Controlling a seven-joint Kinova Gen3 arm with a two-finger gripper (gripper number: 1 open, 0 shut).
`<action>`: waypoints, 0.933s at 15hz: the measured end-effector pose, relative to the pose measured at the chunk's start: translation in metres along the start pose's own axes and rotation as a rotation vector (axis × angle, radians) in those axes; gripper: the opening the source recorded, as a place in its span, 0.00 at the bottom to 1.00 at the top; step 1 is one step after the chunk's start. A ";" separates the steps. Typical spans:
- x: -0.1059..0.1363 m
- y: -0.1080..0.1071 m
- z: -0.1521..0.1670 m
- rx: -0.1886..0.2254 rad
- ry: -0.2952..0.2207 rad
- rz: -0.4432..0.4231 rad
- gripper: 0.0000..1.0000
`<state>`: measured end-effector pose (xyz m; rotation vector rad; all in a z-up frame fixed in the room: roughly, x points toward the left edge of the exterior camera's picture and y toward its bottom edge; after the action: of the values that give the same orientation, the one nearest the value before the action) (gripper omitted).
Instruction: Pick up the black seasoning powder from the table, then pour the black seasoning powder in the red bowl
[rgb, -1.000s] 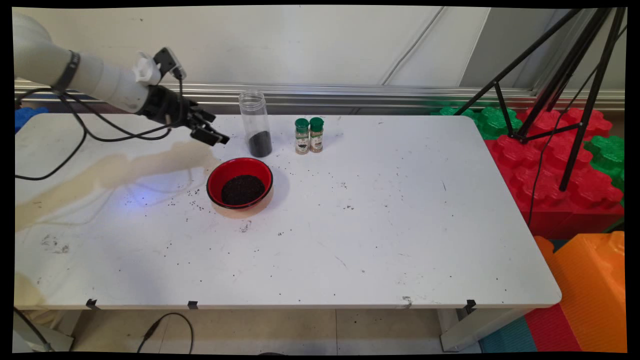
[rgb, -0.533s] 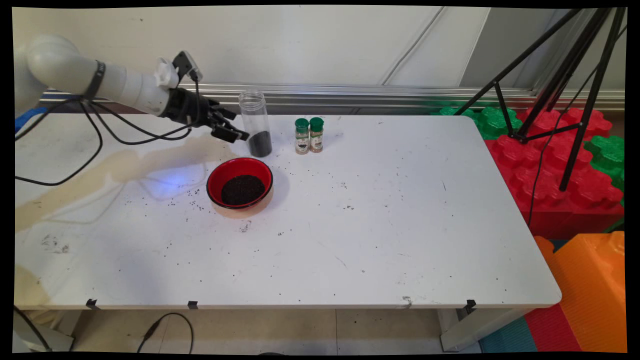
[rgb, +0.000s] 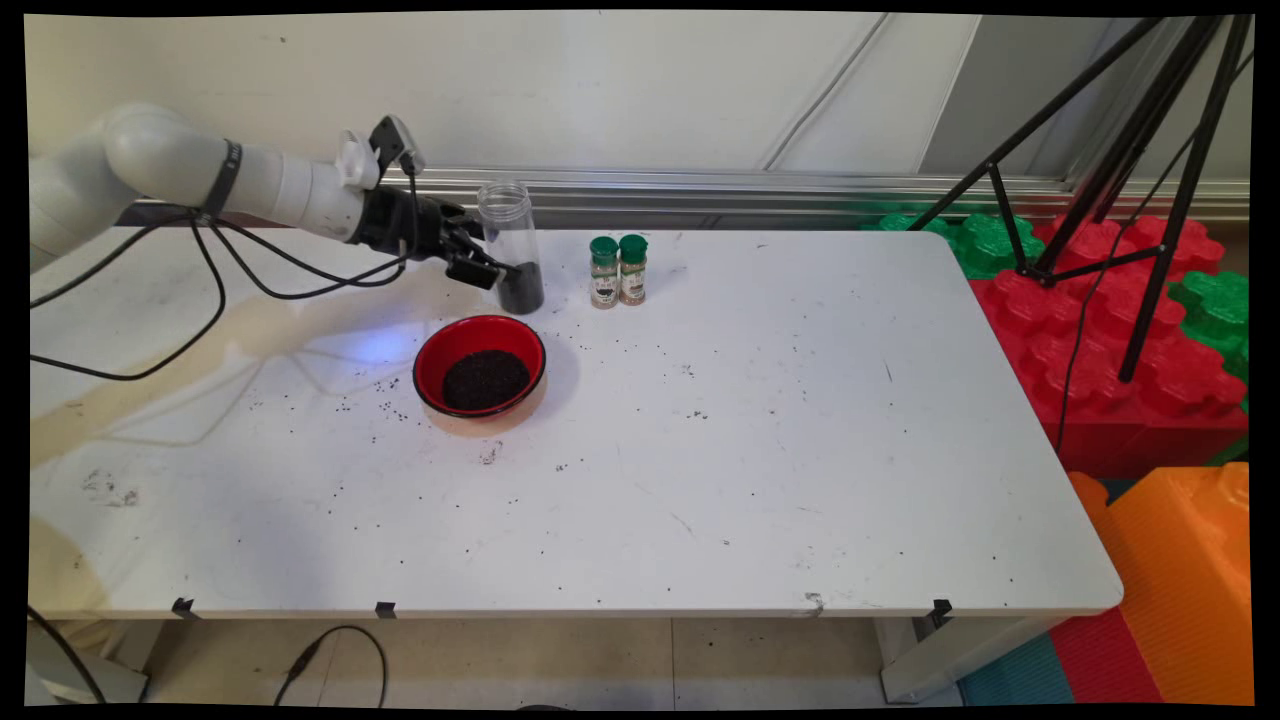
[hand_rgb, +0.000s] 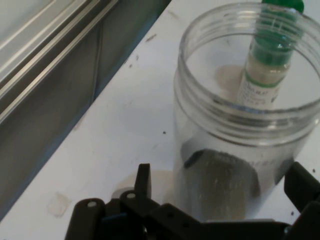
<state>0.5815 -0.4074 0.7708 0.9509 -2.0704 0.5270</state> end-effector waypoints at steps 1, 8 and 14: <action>-0.001 -0.001 0.003 -0.006 0.009 0.003 1.00; -0.007 -0.005 0.019 -0.031 0.053 0.021 1.00; -0.011 -0.008 0.024 -0.042 0.084 0.037 0.00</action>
<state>0.5809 -0.4230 0.7482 0.8534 -2.0194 0.5318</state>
